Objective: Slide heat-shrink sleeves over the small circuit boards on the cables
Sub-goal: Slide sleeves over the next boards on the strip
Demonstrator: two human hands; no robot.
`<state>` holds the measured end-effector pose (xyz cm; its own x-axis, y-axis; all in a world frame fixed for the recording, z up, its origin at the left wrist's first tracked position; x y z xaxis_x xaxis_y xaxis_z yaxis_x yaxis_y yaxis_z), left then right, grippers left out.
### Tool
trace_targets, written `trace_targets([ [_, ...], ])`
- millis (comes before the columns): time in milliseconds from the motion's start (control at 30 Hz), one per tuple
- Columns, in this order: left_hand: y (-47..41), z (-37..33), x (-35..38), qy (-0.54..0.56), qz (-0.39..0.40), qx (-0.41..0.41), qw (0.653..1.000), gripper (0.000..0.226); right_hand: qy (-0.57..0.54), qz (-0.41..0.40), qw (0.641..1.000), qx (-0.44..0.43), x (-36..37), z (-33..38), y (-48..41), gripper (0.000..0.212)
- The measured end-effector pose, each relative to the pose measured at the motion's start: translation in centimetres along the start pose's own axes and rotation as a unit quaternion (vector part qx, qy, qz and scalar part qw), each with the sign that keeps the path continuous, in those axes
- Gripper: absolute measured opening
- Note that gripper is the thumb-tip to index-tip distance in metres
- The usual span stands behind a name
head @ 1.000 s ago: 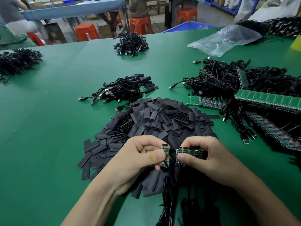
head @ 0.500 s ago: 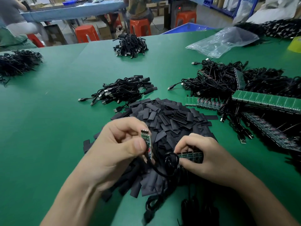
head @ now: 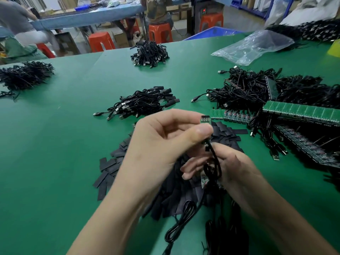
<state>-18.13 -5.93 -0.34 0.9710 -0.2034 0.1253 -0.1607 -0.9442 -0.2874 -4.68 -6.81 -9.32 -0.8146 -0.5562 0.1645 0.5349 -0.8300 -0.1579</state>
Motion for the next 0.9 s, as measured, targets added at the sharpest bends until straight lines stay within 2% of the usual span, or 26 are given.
trace_targets([
  [133, 0.0, 1.3, -0.2, -0.107, 0.005, 0.03, 0.994, 0.013, -0.032, -0.088, 0.996, -0.015, -1.3, 0.5, 0.1, 0.042],
  [233, 0.4, 2.1, -2.3, -0.267, 0.01, 0.02, 0.963, 0.021, -0.04, -0.184, 0.982, -0.021, -3.1, 1.3, 0.3, 0.042],
  [300, 1.2, 3.1, -3.4, -0.432, 0.082, -0.038, 0.898, 0.034, -0.019, -0.233, 0.972, -0.038, -4.2, 2.2, 0.6, 0.048],
  [400, 3.3, 4.5, -4.1, -0.631, 0.175, -0.113, 0.747, 0.055, 0.048, -0.275, 0.959, -0.053, -4.6, 3.2, 1.3, 0.05],
  [433, 4.0, 5.0, -4.1, -0.667, 0.184, -0.121, 0.712, 0.063, 0.107, -0.293, 0.948, -0.059, -4.5, 3.4, 1.5, 0.048],
  [500, 5.3, 5.7, -3.9, -0.703, 0.186, -0.139, 0.672, 0.069, 0.218, -0.319, 0.919, -0.072, -3.9, 3.5, 1.6, 0.034],
  [567, 6.0, 6.1, -3.6, -0.714, 0.17, -0.152, 0.662, 0.064, 0.274, -0.326, 0.902, -0.067, -3.4, 3.1, 1.6, 0.03],
  [733, 6.6, 6.1, -3.4, -0.711, 0.158, -0.154, 0.667, 0.046, 0.339, -0.271, 0.901, -0.023, -2.7, 1.5, 1.0, 0.027],
  [800, 6.6, 6.1, -3.4, -0.693, 0.156, -0.149, 0.688, 0.038, 0.352, -0.252, 0.901, -0.012, -2.5, 1.2, 0.9, 0.027],
  [900, 6.4, 5.8, -4.1, -0.64, 0.148, -0.15, 0.739, 0.031, 0.362, -0.23, 0.903, 0.0, -2.3, 1.0, 0.6, 0.027],
])
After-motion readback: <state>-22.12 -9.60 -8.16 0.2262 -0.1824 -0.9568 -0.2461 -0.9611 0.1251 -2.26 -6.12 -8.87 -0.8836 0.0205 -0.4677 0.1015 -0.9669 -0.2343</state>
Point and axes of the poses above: each hand's wrist, its own y-axis away from the middle knuckle, its own x-axis out of the palm, z = x × y, the point moved 6 cm from there along -y, towards the middle knuckle, and after that the axes turned 6 degrees about x, right-handed, at the moved point
